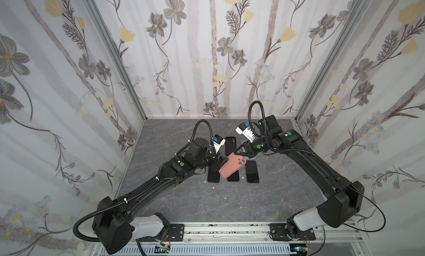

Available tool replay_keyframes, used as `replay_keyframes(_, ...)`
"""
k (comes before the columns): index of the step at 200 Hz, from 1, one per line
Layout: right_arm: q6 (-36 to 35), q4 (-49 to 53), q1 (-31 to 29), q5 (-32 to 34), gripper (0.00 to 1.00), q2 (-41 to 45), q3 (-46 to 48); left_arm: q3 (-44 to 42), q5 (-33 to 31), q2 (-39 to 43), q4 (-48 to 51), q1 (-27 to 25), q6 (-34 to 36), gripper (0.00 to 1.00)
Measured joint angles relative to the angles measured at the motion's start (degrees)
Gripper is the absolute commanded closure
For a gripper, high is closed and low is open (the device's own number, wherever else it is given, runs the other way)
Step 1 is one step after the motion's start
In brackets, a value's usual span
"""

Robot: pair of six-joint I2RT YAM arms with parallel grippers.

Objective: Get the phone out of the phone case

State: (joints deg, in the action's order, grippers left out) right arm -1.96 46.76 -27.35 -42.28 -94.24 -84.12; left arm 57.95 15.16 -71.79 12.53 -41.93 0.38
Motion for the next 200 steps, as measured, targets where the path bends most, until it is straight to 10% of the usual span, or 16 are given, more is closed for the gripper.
replay_keyframes(200, -2.67, 2.67, 0.76, -2.12, 1.0, 0.28, 0.0, 2.29, 3.89, -3.43, 2.73, -2.03, 2.8, 0.93)
